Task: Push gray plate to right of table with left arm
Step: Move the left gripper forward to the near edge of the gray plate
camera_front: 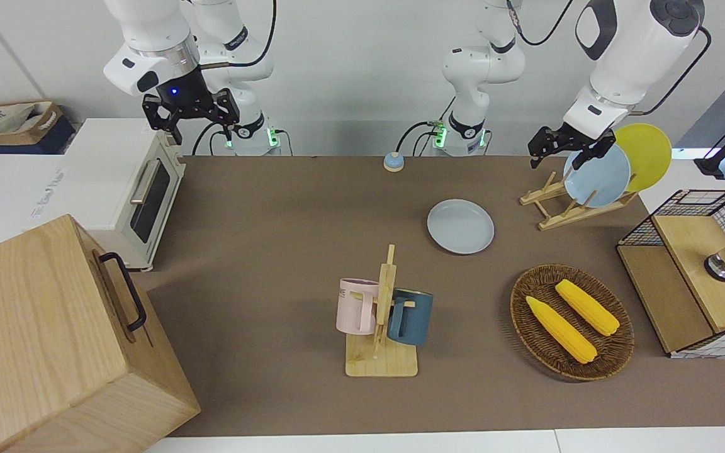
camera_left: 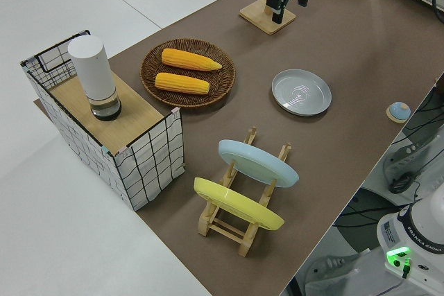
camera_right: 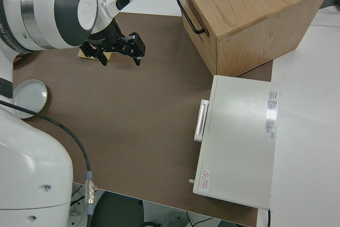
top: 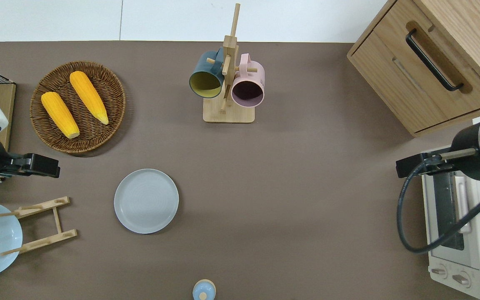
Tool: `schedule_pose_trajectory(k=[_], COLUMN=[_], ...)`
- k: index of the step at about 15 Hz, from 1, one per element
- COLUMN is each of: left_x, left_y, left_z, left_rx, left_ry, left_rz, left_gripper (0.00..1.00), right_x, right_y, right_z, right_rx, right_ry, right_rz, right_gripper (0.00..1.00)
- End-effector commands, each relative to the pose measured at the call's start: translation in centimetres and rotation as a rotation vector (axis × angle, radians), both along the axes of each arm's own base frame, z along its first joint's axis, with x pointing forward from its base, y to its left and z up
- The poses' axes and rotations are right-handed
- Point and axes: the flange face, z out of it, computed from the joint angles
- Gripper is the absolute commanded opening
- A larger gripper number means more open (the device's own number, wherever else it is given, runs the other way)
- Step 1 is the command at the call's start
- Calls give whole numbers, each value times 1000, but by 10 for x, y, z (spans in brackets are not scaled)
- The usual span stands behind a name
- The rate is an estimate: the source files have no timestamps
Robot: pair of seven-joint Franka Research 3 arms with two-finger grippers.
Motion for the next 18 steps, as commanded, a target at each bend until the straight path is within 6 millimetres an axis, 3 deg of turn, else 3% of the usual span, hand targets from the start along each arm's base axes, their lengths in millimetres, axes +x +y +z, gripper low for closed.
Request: schedule_pose_trajectory(k=[1,4,10,18], left_x=[-22,-37,-58,-72], left_y=[-2,-3,-10,-17], left_z=[-21,-42,-109,-181], left_rx=[3,-8,-3,-9], left_ry=[-20,-51,-92,-147], left_rz=[14,17,30,47], left_gripper=[993,991,991,991], right_x=[-4,-4,-4,-4], right_y=[-2,-2,-3,-2], right_z=[3,3,3,3], right_rx=[7,7,8,7], right_ry=[6,4,5,4], right_rz=[-3,-2,-5,-2], right_gripper=[983,983,983,983])
